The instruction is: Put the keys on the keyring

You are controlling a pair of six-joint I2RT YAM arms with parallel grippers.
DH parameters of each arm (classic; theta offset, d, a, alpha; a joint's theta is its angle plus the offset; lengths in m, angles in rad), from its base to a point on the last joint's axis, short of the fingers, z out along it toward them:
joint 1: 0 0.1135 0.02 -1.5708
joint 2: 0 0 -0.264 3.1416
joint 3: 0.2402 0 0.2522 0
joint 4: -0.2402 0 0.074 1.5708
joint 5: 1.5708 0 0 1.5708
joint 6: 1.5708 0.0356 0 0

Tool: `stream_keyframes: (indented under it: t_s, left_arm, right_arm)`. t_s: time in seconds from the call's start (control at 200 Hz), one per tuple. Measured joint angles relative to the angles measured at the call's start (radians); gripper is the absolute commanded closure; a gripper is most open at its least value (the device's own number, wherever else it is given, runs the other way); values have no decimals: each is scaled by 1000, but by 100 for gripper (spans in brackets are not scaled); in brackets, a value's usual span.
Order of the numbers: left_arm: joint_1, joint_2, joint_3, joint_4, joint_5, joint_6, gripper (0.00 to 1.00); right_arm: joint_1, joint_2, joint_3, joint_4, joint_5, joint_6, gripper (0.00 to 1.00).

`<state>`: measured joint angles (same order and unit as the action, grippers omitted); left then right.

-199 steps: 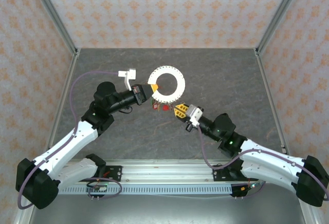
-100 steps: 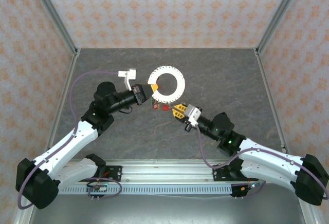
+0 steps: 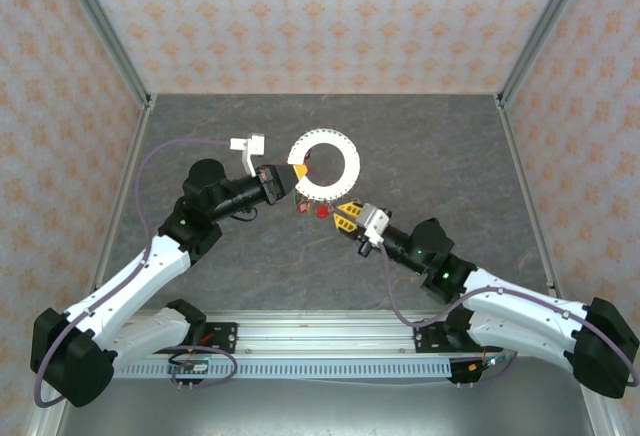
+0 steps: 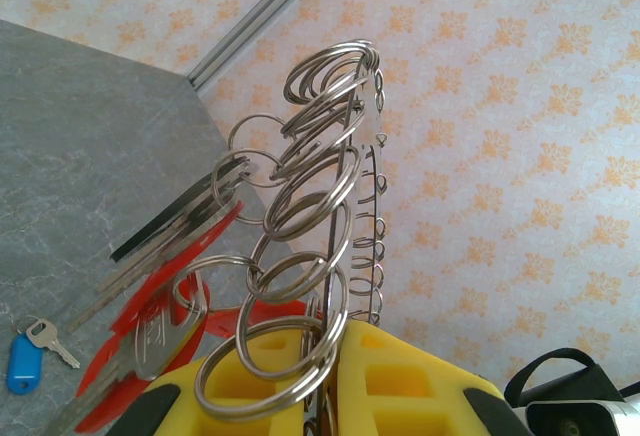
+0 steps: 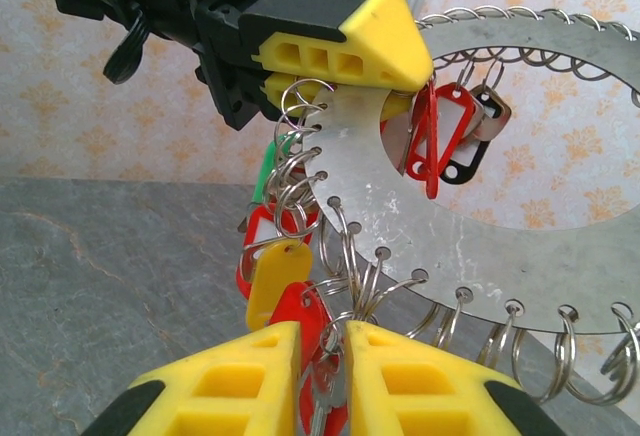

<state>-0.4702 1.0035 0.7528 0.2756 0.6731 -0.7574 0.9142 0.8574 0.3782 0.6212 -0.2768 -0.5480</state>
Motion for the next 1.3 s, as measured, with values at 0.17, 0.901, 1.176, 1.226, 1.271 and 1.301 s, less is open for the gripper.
stream_keyframes:
  t_s: [0.17,0.901,1.176,1.226,1.271,1.301]
  left_arm:
    - [0,0,0,0,0,0,100]
    - [0,14,0,0,0,-3,100]
    - [1,14,0,0,-5,-4,100]
    - [1,14,0,0,-5,-4,100]
    - [1,13,0,0,-5,-4,100]
    - [1,13,0,0,-5,-4,100]
  right_arm:
    - [2,13,1,14,42,-4,79]
    - [2,51,17,30,127,-44,78]
    - [2,76,32,27,112,-57,74]
    - [2,79,36,23,104,-59,73]
    - [2,81,37,23,101,-59,72]
    - [2,83,39,22,98,-59,72]
